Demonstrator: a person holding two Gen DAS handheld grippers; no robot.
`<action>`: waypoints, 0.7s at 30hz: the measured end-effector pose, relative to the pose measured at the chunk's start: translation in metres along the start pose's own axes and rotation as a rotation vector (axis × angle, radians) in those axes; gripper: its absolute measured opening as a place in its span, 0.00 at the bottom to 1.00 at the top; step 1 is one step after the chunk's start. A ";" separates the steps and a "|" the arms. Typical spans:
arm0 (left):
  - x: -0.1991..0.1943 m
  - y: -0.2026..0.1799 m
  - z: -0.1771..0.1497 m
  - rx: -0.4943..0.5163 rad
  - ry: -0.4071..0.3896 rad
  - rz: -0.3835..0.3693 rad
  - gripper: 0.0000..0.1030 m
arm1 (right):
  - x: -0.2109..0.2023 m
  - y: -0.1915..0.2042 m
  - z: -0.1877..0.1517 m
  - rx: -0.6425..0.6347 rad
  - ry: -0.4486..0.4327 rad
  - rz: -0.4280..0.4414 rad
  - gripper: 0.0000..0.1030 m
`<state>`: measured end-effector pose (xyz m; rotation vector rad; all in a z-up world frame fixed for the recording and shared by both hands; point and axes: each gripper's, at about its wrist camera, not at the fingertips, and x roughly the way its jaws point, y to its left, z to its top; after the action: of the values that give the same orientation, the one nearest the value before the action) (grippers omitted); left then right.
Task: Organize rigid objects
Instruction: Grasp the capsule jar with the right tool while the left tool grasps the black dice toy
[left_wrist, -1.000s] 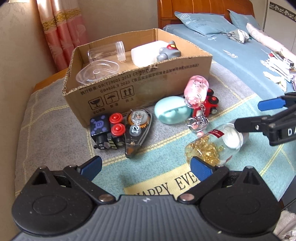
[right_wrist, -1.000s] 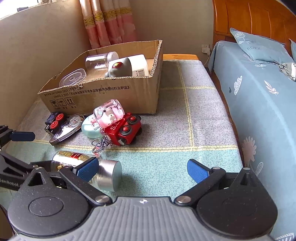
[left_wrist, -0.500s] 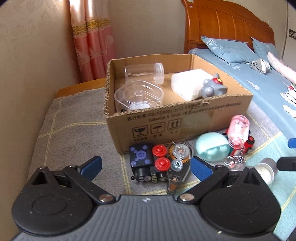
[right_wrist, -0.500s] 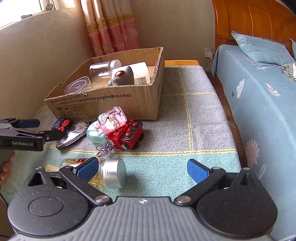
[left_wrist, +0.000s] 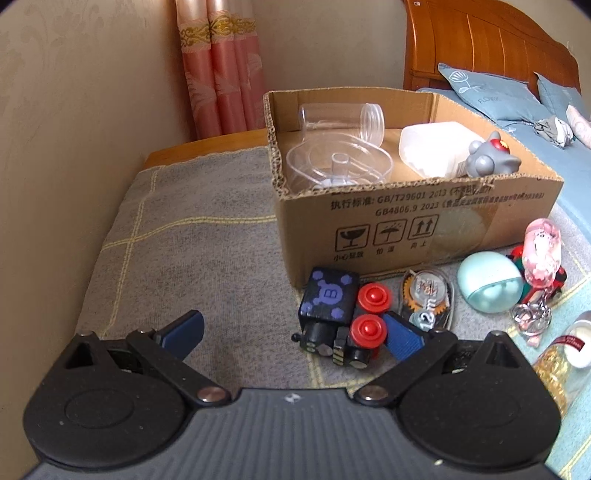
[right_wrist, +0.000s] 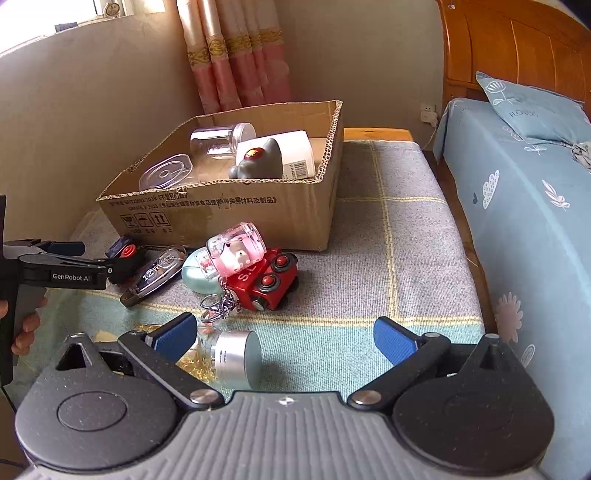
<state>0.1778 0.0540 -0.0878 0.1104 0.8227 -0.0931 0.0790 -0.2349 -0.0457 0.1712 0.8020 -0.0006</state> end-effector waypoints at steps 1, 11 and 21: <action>0.001 0.003 -0.003 -0.001 0.004 -0.004 0.98 | 0.002 0.002 0.001 -0.009 0.001 0.005 1.00; 0.015 0.002 0.004 0.018 -0.012 -0.093 0.82 | 0.011 0.026 0.000 -0.077 0.030 0.080 1.00; 0.009 -0.004 0.002 0.051 -0.022 -0.147 0.57 | 0.025 0.057 -0.013 -0.125 0.128 0.151 1.00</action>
<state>0.1849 0.0495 -0.0938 0.0973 0.8056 -0.2534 0.0912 -0.1749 -0.0635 0.1136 0.9127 0.2042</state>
